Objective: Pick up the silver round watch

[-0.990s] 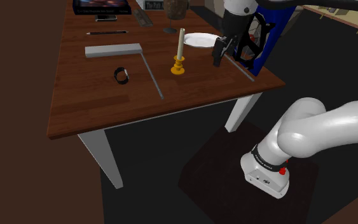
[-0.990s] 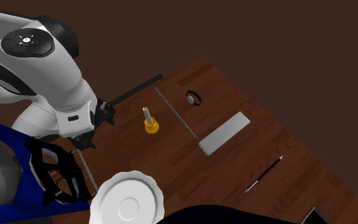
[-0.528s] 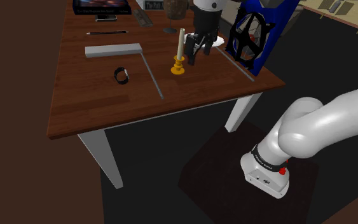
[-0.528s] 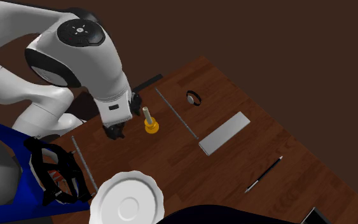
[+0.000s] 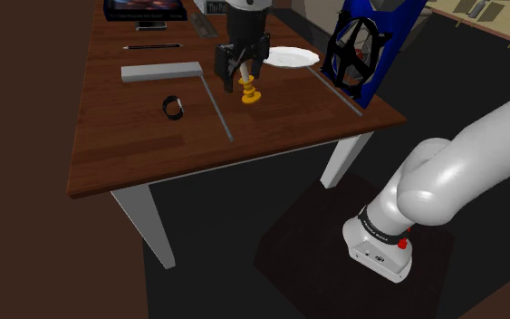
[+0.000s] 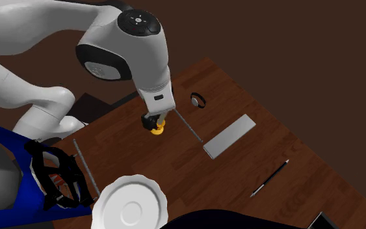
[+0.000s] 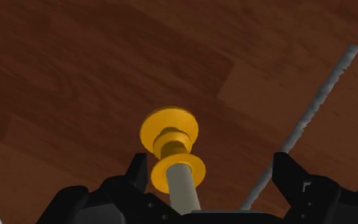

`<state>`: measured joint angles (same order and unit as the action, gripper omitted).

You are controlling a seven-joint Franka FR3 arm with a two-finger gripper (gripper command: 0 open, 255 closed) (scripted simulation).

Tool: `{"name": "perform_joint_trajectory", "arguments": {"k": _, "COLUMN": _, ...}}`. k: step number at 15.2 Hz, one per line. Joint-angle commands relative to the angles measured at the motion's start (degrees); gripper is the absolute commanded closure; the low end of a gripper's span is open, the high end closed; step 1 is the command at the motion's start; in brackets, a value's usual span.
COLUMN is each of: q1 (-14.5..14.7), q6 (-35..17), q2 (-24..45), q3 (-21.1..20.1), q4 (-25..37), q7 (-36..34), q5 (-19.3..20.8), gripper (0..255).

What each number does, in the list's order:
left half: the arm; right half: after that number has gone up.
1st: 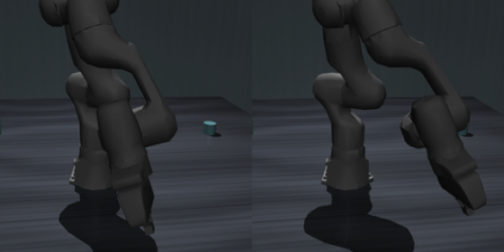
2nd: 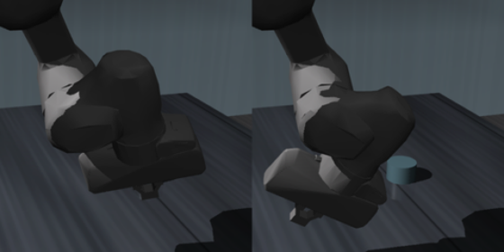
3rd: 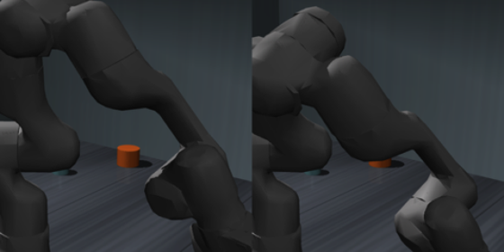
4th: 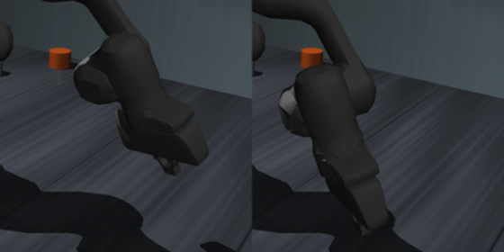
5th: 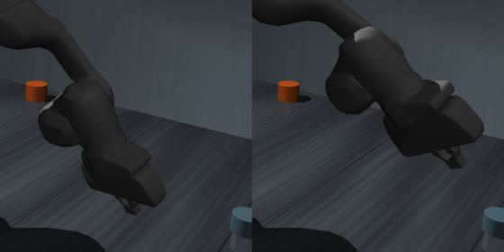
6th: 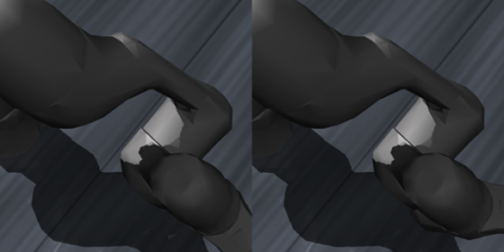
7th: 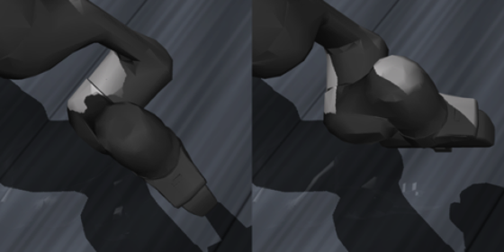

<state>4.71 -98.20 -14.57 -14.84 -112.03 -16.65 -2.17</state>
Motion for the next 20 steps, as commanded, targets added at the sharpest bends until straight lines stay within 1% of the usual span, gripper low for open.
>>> {"name": "perform_joint_trajectory", "arguments": {"k": 1, "q1": 0.5, "q6": 0.4, "q2": 4.5, "q3": -1.4, "q4": 4.9, "q7": -2.1, "q5": 0.1, "gripper": 0}}
{"name": "perform_joint_trajectory", "arguments": {"k": 6, "q1": 2.1, "q6": 1.7, "q2": 15.2, "q3": -4.0, "q4": 17.1, "q7": -6.6, "q5": 1.4, "gripper": 0}}
{"name": "perform_joint_trajectory", "arguments": {"k": 10, "q1": 4.4, "q6": 4.2, "q2": 24.7, "q3": -5.6, "q4": 29.0, "q7": -10.2, "q5": 3.5, "gripper": 0}}
{"name": "perform_joint_trajectory", "arguments": {"k": 11, "q1": 4.8, "q6": 4.7, "q2": 26.2, "q3": -5.7, "q4": 31.0, "q7": -10.7, "q5": 3.8, "gripper": 0}}
{"name": "perform_joint_trajectory", "arguments": {"k": 18, "q1": 4.5, "q6": -1.1, "q2": 25.1, "q3": -5.6, "q4": 24.2, "q7": -10.3, "q5": 3.5, "gripper": 0}}
{"name": "perform_joint_trajectory", "arguments": {"k": 20, "q1": 4.5, "q6": -1.6, "q2": 25.1, "q3": -5.5, "q4": 23.7, "q7": -10.3, "q5": 3.4, "gripper": 0}}
